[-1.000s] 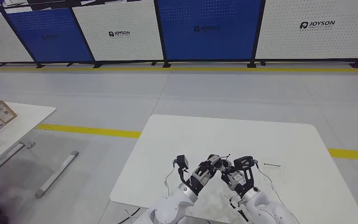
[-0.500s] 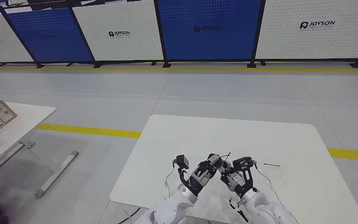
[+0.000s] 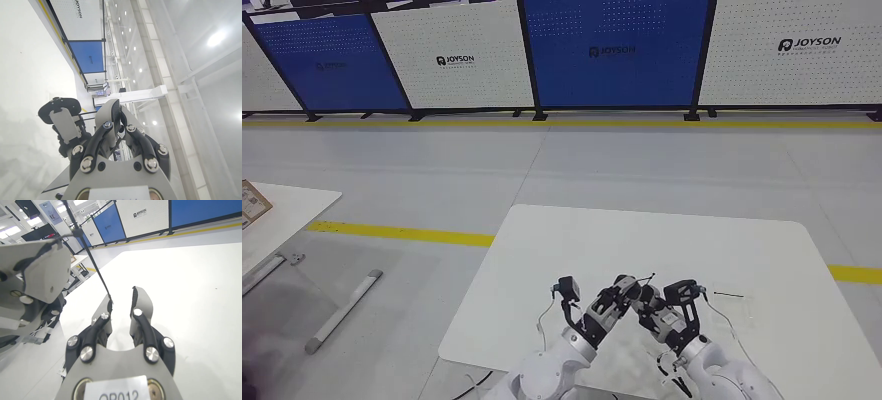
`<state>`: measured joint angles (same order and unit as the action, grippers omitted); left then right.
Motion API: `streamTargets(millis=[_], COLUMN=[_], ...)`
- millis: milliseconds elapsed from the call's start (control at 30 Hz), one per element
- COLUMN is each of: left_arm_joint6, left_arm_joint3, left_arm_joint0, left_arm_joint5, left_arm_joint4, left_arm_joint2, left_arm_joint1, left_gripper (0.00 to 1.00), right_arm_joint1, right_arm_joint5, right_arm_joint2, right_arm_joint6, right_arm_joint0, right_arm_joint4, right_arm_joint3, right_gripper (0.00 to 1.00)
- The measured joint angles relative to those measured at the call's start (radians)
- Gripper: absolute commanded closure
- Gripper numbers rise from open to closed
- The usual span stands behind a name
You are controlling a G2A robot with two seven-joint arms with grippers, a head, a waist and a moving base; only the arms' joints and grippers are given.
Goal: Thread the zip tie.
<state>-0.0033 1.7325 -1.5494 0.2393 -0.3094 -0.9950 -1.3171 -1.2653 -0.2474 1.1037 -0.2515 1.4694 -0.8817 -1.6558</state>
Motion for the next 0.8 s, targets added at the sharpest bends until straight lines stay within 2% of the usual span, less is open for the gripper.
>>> streamTargets(millis=[133,267,500,567,600,800], left_arm_joint6=[0.003,0.004,0.003,0.002,0.001,0.006], left_arm_joint3=[-0.002,-0.004,-0.009,-0.011,-0.012,-0.015], left_arm_joint0=[0.002,0.003,0.006,0.008,0.009,0.01], left_arm_joint5=[-0.003,-0.008,-0.016,-0.018,-0.019,-0.015], left_arm_joint4=[0.001,0.003,0.006,0.007,0.007,0.005], left_arm_joint2=[0.001,-0.001,0.002,0.004,0.006,0.007], left_arm_joint1=[-0.001,-0.001,-0.002,-0.002,-0.003,-0.004], left_gripper=[1.0,1.0,1.0,1.0,1.0,1.0], right_arm_joint1=[0.001,0.001,0.002,0.002,0.001,0.0], right_arm_joint5=[0.01,0.016,0.02,0.021,0.022,0.028], right_arm_joint2=[-0.001,0.002,0.006,0.006,0.005,0.001], right_arm_joint6=[-0.002,0.008,0.021,0.021,0.022,0.03], right_arm_joint0=[0.003,0.005,0.007,0.006,0.005,0.0], right_arm_joint4=[-0.005,-0.006,-0.003,-0.002,-0.002,-0.004], right_arm_joint3=[-0.013,-0.021,-0.022,-0.021,-0.02,-0.012], right_gripper=[0.71,0.8,0.83,0.97,1.0,1.0])
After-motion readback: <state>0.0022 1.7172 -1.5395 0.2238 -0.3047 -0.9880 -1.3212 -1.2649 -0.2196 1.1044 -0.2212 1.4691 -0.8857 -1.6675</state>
